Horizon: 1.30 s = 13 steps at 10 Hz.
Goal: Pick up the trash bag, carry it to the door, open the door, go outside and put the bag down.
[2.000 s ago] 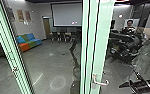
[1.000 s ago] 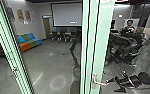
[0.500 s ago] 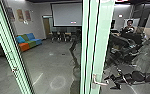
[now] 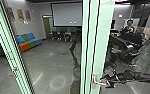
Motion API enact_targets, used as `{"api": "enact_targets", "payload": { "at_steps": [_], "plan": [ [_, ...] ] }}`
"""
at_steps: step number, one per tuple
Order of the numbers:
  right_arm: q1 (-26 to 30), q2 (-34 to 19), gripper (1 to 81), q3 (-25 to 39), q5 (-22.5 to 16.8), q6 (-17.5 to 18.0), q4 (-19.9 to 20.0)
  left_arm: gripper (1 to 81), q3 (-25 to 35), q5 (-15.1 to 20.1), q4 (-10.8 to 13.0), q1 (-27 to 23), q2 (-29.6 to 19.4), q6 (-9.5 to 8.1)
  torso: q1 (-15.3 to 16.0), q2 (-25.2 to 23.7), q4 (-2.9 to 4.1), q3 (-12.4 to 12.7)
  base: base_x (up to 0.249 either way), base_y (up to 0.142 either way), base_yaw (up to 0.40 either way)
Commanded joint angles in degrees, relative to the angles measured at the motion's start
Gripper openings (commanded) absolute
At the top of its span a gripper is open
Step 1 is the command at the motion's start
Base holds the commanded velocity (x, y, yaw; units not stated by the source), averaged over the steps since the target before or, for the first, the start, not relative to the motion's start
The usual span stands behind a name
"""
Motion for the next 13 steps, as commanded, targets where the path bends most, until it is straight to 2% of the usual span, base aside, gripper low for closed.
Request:
{"api": "enact_targets", "payload": {
  "at_steps": [1, 4, 13],
  "plan": [
    [6.22, 2.18, 81.1, -1.82, -1.88, 0.49, -1.55, 1.0, 0.43, 3.82, -0.25, -2.44, -0.74, 0.01, 0.00, 0.00, 0.00, 0.00, 0.000, 0.000, 0.000],
    [4.02, 3.95, 81.1, -3.94, -1.88, 0.49, -3.13, 1.0, 0.43, 3.82, -0.25, -2.44, -0.74, 0.01, 0.00, 0.00, 0.00, 0.00, 0.000, 0.000, 0.000],
    [-0.38, 6.06, 81.1, -6.75, -0.74, 0.49, -4.28, 1.0, 0.25, 3.82, -0.43, -2.35, -0.83, -0.07, -0.02, 0.00, 0.00, 0.00, 0.000, 0.000, 0.000]
  ]
}}
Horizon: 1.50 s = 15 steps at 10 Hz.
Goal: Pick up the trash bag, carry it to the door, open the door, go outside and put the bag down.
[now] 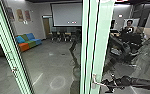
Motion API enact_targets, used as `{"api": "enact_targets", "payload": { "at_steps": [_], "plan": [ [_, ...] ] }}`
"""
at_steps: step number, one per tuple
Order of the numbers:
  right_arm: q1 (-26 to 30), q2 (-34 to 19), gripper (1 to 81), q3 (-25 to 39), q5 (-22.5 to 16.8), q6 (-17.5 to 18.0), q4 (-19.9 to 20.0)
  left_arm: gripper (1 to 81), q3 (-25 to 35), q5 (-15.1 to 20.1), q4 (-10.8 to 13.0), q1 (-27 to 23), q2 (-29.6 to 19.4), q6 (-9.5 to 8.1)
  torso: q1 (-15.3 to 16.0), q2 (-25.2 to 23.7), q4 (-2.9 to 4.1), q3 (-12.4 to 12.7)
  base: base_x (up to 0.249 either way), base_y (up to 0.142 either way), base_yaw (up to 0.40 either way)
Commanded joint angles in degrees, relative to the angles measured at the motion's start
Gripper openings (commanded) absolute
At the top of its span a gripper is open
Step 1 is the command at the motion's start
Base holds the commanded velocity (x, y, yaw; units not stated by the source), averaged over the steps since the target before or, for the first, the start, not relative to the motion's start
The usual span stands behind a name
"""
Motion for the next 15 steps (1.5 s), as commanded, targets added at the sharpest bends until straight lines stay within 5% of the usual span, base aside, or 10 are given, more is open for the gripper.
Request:
{"api": "enact_targets", "payload": {
  "at_steps": [1, 4, 10, 11, 15],
  "plan": [
    [5.13, 2.93, 81.1, -0.45, -3.45, -0.12, -0.64, 1.0, 0.52, 4.05, -0.65, -2.35, -1.10, -0.04, 0.00, 0.00, 0.00, -1.21, 0.000, 0.000, 0.000],
    [3.99, 5.65, 81.1, -2.73, -3.28, -0.12, -0.73, 1.0, 0.43, 4.13, -0.39, -2.35, -0.84, 0.13, -0.11, -0.06, -0.05, -4.31, 0.000, 0.000, 0.000],
    [4.33, 5.57, 81.1, -3.17, 4.19, -0.12, -0.56, 1.0, -0.36, 4.13, -0.30, -2.00, -0.57, 0.23, -0.13, -0.06, -0.11, -12.41, 0.000, 0.000, 0.000],
    [4.43, 5.31, 81.1, -3.61, 5.60, -0.20, -0.56, 1.0, -0.79, 4.05, -0.30, -1.83, -0.31, 0.23, -0.15, -0.06, -0.13, -10.84, 0.000, 0.000, 0.000],
    [5.92, 5.74, 81.1, -4.06, 7.19, -0.29, -0.56, 1.0, -3.17, 4.05, -0.39, -1.65, 0.83, 0.23, -0.19, -0.06, -0.18, -11.52, 0.000, 0.000, 0.000]
  ]
}}
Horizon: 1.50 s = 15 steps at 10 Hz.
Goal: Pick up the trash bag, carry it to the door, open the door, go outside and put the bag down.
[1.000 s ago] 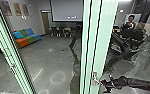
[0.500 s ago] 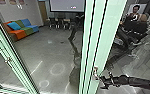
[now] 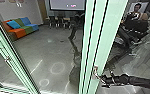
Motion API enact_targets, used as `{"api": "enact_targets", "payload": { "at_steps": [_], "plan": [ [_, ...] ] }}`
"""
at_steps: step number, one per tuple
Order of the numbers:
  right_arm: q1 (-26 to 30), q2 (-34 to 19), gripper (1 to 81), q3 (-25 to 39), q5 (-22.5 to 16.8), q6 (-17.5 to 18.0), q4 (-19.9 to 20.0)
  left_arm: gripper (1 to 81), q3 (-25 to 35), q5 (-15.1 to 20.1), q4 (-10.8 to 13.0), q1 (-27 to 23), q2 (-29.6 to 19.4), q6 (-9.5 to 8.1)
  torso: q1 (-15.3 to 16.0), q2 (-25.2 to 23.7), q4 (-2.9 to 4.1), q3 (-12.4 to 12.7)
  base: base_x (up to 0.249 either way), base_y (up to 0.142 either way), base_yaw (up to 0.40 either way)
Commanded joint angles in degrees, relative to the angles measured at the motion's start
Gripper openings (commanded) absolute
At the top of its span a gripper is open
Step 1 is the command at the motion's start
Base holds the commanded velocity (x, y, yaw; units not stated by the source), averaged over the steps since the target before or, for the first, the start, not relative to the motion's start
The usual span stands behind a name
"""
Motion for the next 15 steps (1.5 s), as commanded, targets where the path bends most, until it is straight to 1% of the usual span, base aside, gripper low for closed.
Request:
{"api": "enact_targets", "payload": {
  "at_steps": [1, 4, 5, 7, 8, 11, 13, 15],
  "plan": [
    [5.24, 3.30, 81.1, -0.01, -2.70, 2.29, -0.19, 1.0, -0.25, 4.72, -0.23, -0.88, -0.48, 0.19, 0.00, 0.00, 0.00, 0.00, 0.000, 0.000, 0.000],
    [5.33, 3.30, 81.1, 0.17, -2.61, 2.46, -0.19, 1.0, -0.25, 4.64, -0.31, -0.80, -0.22, 0.19, 0.00, 0.00, -0.02, -0.02, 0.000, 0.000, 0.000],
    [5.33, 3.21, 81.1, 0.17, -1.32, 2.63, -0.10, 1.0, -0.25, 4.63, -0.32, -0.80, -0.22, 0.19, 0.00, 0.00, -0.02, -0.04, 0.000, 0.000, 0.000],
    [5.50, 2.69, 81.1, 1.30, 3.26, 2.81, 0.51, 1.0, -0.25, 4.63, -0.41, -0.80, -0.22, 0.10, 0.00, 0.00, -0.02, -0.04, 0.031, 0.000, 0.000],
    [6.38, 2.33, 81.1, 2.79, 3.98, 2.81, 0.51, 1.0, -0.25, 4.54, -0.49, -0.80, -0.22, 0.10, 0.02, 0.02, -0.02, -0.04, 0.071, 0.000, 0.000],
    [7.79, 1.80, 81.1, 6.31, 4.24, 2.90, 0.51, 1.0, -0.25, 4.54, -0.49, -0.80, -0.13, 0.10, -0.07, 0.00, -0.05, -0.06, 0.075, 0.000, 0.000],
    [9.45, 1.80, 81.1, 8.43, 5.21, 2.81, 0.60, 1.0, -0.25, 4.63, -0.49, -0.88, -0.13, 0.01, -0.11, -0.02, -0.06, -0.06, 0.036, 0.000, 0.000],
    [10.77, 1.01, 81.1, 8.96, 5.56, 3.25, 0.51, 1.0, -0.25, 4.63, -0.49, -0.80, -0.13, 0.01, -0.02, 0.04, -0.11, -0.11, 0.000, 0.000, 0.000]
  ]
}}
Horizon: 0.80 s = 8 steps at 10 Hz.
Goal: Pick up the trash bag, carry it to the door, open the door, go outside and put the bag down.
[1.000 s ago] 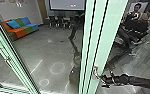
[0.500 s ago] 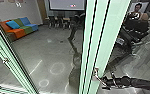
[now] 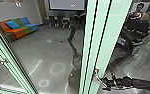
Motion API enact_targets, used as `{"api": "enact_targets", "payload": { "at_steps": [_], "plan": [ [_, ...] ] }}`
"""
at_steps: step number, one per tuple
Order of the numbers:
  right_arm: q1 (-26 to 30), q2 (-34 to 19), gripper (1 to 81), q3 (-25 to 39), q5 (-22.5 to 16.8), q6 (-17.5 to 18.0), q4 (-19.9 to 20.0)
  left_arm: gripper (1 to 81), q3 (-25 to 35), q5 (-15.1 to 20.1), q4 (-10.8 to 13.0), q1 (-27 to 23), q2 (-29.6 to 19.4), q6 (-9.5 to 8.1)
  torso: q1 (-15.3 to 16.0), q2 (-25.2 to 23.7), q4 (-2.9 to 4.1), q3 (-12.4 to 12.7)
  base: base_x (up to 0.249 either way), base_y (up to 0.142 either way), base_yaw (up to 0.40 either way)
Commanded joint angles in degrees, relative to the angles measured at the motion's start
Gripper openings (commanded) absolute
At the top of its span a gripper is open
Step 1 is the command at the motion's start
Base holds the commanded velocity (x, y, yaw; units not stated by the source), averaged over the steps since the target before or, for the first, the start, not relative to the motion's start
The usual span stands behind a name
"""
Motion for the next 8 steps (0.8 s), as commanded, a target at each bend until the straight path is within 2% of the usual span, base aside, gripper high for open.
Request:
{"api": "enact_targets", "payload": {
  "at_steps": [1, 2, 7, 8],
  "plan": [
    [12.04, 3.23, 81.1, 3.04, 6.14, 1.61, 0.55, 1.0, 0.49, 4.85, -0.43, -0.76, -0.65, 0.03, 0.00, 0.00, 0.00, -1.95, 0.000, 0.000, 0.000],
    [12.48, 2.52, 81.1, 3.30, 6.67, 1.61, 0.81, 1.0, 0.49, 4.85, -0.35, -0.76, -0.74, 0.03, -0.02, 0.00, 0.00, -2.61, 0.000, 0.000, 0.000],
    [16.95, -1.35, 81.1, 5.59, 8.08, 1.61, 1.61, 1.0, 0.49, 4.85, -0.26, -0.49, -0.74, 0.03, -0.11, -0.02, -0.02, -10.36, 0.000, 0.000, 0.000],
    [18.18, -2.31, 81.1, 6.11, 8.08, 1.61, 1.78, 1.0, 0.49, 4.77, -0.26, -0.41, -0.65, 0.03, -0.13, -0.02, -0.05, -8.22, 0.000, 0.000, 0.000]
  ]
}}
